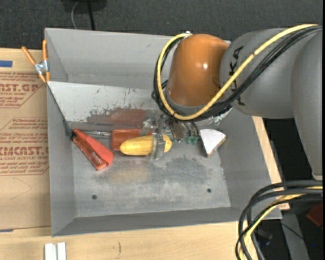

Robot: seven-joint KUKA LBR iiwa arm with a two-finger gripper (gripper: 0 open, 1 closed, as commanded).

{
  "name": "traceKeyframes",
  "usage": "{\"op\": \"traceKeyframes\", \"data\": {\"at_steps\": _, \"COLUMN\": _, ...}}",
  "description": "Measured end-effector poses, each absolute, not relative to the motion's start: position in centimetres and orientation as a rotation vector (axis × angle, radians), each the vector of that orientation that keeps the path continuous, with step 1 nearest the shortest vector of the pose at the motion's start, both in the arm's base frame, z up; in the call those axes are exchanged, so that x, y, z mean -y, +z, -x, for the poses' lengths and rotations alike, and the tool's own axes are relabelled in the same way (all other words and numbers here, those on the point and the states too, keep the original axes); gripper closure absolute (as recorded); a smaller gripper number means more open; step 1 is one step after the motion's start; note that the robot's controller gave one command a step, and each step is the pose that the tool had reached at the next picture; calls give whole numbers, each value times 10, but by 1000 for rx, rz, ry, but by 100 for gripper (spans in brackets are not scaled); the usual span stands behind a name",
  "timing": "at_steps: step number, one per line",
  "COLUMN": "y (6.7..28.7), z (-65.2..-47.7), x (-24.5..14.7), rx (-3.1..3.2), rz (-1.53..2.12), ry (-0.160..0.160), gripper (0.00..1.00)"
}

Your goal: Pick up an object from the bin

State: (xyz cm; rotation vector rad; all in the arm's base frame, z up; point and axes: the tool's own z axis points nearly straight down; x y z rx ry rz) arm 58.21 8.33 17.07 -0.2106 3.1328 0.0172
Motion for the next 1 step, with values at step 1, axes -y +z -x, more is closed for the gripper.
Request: {"op": "traceKeyframes", "data": {"at_steps": 1, "y": 246, "z": -575, "x": -83, "rx": -3149, "rz": 259, "ry": 19, "gripper": 100}}
